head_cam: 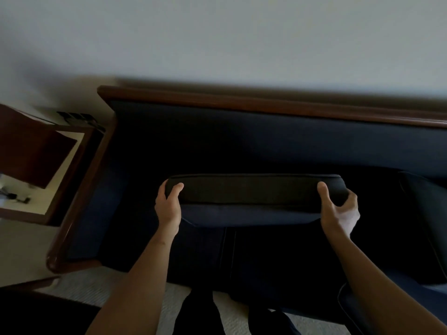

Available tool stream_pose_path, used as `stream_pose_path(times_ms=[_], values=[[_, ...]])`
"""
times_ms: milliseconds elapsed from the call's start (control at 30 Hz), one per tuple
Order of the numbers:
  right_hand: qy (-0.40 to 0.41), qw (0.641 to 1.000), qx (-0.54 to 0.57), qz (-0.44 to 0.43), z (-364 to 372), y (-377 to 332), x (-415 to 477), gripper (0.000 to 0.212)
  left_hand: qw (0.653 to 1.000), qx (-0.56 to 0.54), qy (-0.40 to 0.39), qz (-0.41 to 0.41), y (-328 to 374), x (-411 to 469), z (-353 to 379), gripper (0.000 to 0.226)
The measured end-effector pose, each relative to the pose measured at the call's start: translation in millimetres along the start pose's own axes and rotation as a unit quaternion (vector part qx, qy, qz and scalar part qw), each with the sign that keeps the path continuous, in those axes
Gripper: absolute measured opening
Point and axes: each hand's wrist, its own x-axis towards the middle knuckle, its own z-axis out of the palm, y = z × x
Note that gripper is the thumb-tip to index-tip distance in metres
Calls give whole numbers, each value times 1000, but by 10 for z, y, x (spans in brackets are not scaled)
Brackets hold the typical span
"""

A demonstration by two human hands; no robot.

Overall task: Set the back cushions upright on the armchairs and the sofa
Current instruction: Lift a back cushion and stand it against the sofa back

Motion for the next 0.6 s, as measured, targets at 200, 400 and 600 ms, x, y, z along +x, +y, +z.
stream_pose_path(times_ms=[200, 400, 600], values=[[28, 999, 11, -12, 540, -371, -441, 76, 999, 9, 42, 6, 299, 588, -385, 51], [30, 998, 46, -4, 1388, -922, -840, 77, 997, 24, 54, 59, 921, 1456, -905, 53], [33, 997, 59, -22, 2210, -1515, -940, 81, 992, 23, 37, 115, 1457, 2350, -1277, 48]])
